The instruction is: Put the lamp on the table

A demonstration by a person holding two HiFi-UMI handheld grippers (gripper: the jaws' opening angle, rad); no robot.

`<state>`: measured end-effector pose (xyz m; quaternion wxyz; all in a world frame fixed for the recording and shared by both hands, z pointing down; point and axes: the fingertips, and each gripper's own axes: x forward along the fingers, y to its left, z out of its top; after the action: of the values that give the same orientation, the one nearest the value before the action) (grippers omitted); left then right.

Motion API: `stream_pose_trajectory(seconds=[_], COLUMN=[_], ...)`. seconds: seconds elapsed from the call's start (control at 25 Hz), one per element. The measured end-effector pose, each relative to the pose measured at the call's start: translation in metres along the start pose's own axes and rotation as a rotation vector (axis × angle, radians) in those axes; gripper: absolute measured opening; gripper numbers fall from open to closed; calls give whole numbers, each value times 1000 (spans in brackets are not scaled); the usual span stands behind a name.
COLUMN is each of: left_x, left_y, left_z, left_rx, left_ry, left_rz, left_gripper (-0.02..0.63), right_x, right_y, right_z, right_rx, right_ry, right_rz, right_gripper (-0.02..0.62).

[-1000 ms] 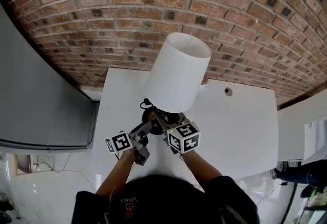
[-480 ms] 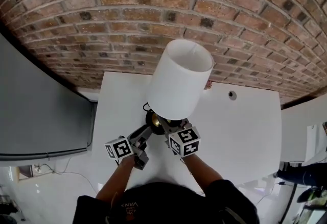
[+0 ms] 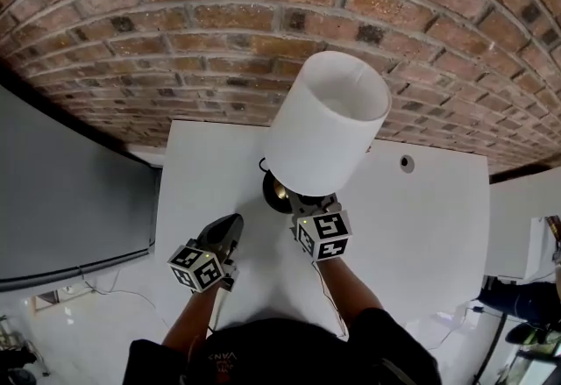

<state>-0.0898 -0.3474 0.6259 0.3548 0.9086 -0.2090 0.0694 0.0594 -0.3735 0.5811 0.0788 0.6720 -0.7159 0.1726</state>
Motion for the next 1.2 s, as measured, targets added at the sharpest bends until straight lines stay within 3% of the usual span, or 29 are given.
stream_pose_trajectory(seconds=[0.2,0.4,0.68,1.2], left_x=[-4,-8,-5,5], left_y=[18,37,52,42], left_z=[5,17,18,20], left_rx=[91,139,188,190], left_ry=[-2,-44,-40,-35], left_rz=[63,127,180,149], left_gripper=[2,1,0,0], right_x=[17,34,57,68], right_y=[-13,-18,-18,-23], right_z=[2,3,3,2], right_rx=[-11,-47,-69,-139], right_ry=[-20,-28,-45,-127], right_rz=[-34,-45,-44,-11], right_gripper=[103,101,100,98])
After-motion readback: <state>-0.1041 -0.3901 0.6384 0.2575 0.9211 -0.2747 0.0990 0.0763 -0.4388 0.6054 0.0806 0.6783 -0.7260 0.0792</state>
